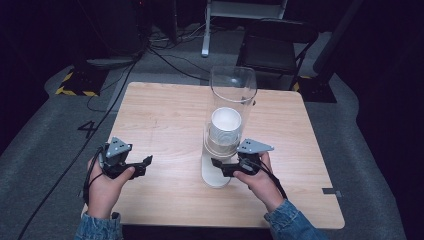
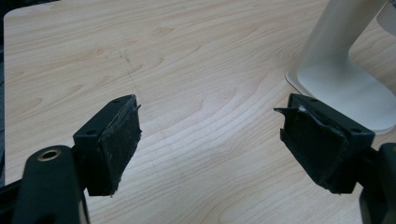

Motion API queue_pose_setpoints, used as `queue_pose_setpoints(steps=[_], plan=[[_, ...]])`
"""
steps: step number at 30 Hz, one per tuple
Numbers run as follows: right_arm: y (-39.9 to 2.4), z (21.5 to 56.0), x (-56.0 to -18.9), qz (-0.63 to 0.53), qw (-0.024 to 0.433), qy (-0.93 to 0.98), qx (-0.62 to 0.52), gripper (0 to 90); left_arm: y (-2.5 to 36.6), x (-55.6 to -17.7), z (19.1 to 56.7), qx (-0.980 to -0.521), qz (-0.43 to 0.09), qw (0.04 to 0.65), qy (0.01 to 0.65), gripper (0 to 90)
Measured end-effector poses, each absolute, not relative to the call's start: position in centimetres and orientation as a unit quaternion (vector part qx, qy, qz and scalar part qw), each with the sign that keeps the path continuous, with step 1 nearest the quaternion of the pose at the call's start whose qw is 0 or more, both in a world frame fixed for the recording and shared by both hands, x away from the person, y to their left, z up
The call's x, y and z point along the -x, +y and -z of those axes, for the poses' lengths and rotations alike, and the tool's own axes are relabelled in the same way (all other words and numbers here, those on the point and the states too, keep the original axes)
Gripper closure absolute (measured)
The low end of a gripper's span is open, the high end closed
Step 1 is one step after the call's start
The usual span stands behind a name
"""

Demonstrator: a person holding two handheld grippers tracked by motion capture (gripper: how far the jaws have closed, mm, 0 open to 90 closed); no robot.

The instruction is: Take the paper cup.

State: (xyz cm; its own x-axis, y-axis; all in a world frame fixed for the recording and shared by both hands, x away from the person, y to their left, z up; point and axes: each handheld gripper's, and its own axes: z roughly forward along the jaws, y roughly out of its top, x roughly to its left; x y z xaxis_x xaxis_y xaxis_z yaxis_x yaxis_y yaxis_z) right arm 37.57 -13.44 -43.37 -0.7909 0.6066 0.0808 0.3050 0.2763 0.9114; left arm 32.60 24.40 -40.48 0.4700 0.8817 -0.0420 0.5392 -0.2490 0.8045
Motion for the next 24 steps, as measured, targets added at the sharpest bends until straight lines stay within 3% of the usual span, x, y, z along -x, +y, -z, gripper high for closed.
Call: queue_pose_setpoints(steps=[5,24], plan=[[-13.25,43.72,-37.53,-0.539,0.160,0.775,-0.290,32.4,24.39,-32.60,40.49,-0.761,-0.216,0.396,0.467,19.9],[-13.49,43.98,-37.64,-0.532,0.189,0.776,-0.280,33.9,24.57,-32.40,40.35,-0.759,-0.218,0.399,0.467,19.9]])
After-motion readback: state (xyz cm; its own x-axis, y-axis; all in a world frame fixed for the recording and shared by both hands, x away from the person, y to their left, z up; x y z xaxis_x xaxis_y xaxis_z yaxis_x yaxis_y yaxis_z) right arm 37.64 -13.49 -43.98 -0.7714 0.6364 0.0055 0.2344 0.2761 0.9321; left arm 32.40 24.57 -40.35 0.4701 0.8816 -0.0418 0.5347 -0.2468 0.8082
